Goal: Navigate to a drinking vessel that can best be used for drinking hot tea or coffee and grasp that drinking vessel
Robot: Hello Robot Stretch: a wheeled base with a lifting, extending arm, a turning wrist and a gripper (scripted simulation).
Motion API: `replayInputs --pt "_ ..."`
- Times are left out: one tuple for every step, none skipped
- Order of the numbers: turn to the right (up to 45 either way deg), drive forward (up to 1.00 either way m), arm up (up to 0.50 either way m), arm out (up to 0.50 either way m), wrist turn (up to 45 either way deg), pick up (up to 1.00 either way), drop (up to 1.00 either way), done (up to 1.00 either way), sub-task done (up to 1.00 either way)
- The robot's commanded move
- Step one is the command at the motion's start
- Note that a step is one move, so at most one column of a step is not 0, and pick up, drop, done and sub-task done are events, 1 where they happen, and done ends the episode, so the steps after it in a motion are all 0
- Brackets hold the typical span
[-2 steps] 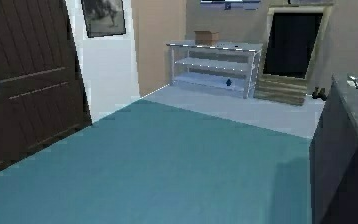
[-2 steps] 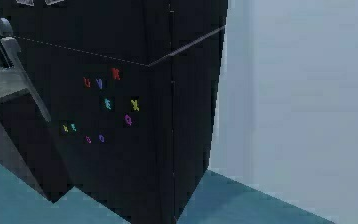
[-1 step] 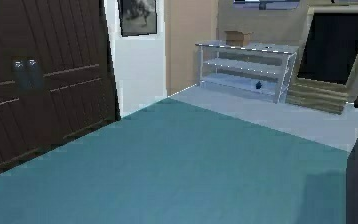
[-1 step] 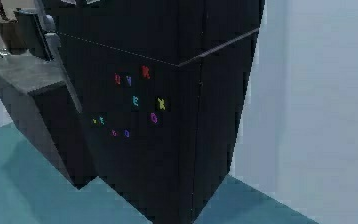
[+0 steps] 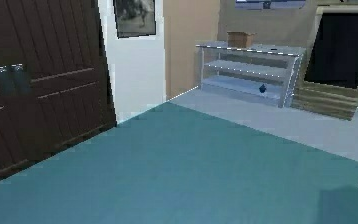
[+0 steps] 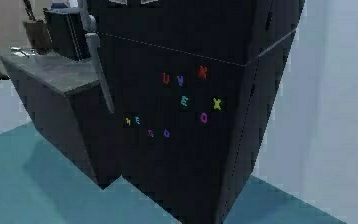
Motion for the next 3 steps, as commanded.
replayInputs --pt "33.0 0.00 0.00 0.00 0.0 0.00 0.00 0.00 0.00" --pt "0.0 0.85 0.00 0.00 0.0 0.00 0.00 0.00 0.00" --pt "3.0 0.00 0.00 0.00 0.0 0.00 0.00 0.00 0.00"
